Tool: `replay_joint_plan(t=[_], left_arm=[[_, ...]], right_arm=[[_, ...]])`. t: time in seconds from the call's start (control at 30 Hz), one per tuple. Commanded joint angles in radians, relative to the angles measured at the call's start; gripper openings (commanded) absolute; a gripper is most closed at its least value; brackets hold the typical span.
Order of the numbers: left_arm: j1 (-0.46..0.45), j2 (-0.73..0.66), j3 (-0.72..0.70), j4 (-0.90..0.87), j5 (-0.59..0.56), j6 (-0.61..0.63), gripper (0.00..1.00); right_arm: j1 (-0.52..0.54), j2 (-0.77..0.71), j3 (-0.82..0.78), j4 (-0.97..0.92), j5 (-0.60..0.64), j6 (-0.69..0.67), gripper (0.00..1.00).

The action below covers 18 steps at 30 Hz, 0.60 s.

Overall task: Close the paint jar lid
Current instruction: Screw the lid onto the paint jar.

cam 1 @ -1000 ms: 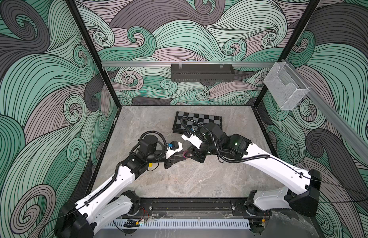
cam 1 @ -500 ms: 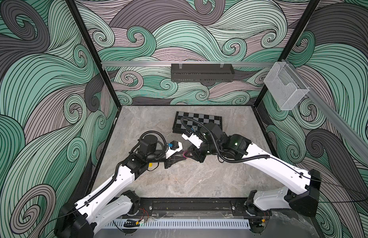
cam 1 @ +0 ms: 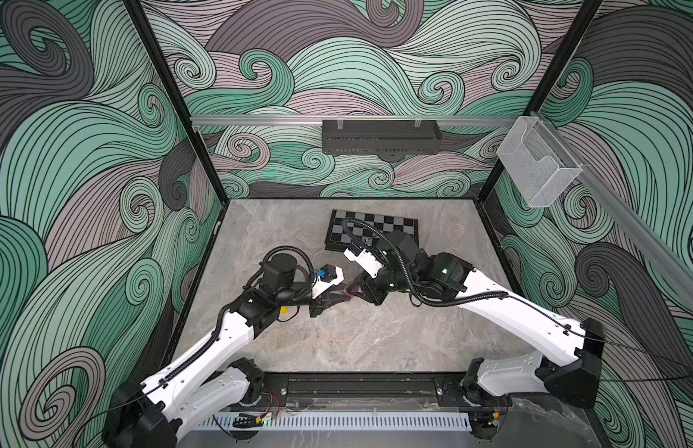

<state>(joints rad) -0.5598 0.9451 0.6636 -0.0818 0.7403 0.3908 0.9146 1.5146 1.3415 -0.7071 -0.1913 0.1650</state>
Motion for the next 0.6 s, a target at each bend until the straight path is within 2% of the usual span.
replay_joint_plan(t=[0.0, 0.2, 0.57], left_arm=[[-0.005, -0.001, 0.022, 0.025, -0.011, 0.006, 0.1], [-0.006, 0.0, 0.022, 0.025, -0.012, 0.006, 0.1], [-0.005, 0.0, 0.022, 0.025, -0.013, 0.006, 0.1]], right_arm=[[0.003, 0.01, 0.034, 0.057, -0.005, 0.039, 0.2], [0.006, 0.009, 0.037, 0.056, -0.006, 0.041, 0.24], [0.007, 0.006, 0.042, 0.058, -0.006, 0.047, 0.27]])
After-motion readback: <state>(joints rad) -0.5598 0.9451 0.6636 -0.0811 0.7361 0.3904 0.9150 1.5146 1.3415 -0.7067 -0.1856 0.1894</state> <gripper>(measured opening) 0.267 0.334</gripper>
